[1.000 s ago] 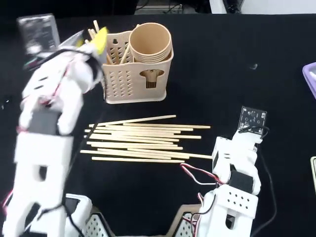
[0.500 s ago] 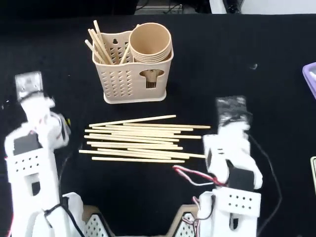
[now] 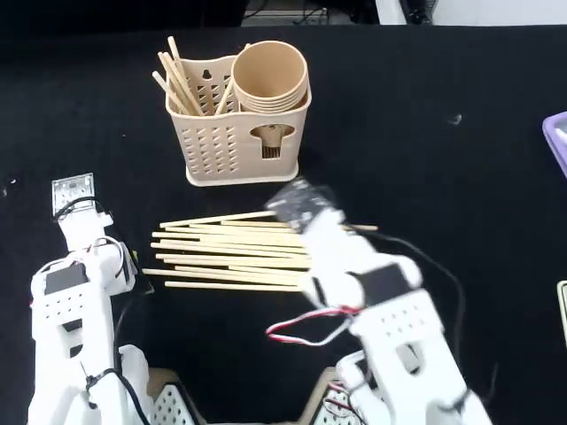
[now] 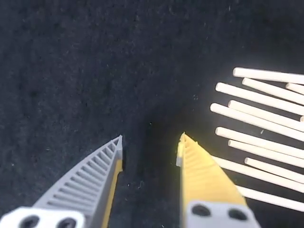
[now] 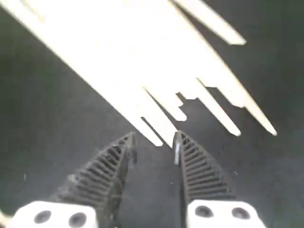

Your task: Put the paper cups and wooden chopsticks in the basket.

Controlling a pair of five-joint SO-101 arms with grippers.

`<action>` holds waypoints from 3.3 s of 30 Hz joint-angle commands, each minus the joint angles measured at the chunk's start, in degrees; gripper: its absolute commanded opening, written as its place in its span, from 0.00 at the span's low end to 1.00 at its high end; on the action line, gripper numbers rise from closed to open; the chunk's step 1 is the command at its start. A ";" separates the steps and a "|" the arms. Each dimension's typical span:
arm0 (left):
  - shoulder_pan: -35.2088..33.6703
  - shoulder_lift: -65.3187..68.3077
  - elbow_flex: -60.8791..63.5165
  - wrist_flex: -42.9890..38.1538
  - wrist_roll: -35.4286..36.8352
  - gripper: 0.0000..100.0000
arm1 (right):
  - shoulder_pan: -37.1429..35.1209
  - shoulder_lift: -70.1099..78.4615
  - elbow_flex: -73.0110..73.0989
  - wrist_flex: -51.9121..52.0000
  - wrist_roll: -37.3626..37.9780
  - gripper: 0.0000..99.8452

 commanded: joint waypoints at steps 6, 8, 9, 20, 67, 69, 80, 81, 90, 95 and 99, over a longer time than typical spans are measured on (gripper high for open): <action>-0.48 -1.23 -0.40 -0.97 -0.18 0.19 | -5.98 14.99 -1.45 -8.97 8.09 0.14; -0.48 -1.23 -0.40 -0.97 -0.18 0.19 | -5.98 17.63 0.40 -13.71 9.85 0.14; -0.48 -1.14 -0.40 -0.97 -0.18 0.19 | -5.89 18.95 1.36 -16.35 10.46 0.14; -0.48 -1.14 -0.31 -0.97 -0.26 0.19 | -5.89 34.68 -2.59 -21.80 10.90 0.14; -0.40 -1.14 -0.31 -0.97 -0.62 0.19 | -5.63 -4.88 5.14 -6.95 10.81 0.02; -0.40 -1.14 -0.31 -0.97 -0.62 0.19 | -5.63 -3.21 6.99 -7.91 10.81 0.10; -0.40 -1.14 -0.31 -0.97 -0.62 0.19 | -7.91 6.64 7.78 -17.23 5.63 0.18; -0.40 -1.14 -0.31 -0.97 -0.62 0.19 | -9.05 7.87 7.78 -18.64 5.01 0.18; -0.40 -1.05 -0.22 -0.97 -0.62 0.19 | -16.26 28.00 -0.31 -24.18 0.79 0.18; -0.40 -1.05 -0.22 -0.97 -0.62 0.19 | -16.26 37.05 -4.79 -24.18 0.79 0.17; -0.40 -1.05 -0.22 -0.97 -0.62 0.19 | -16.26 37.32 -6.20 -22.68 0.53 0.03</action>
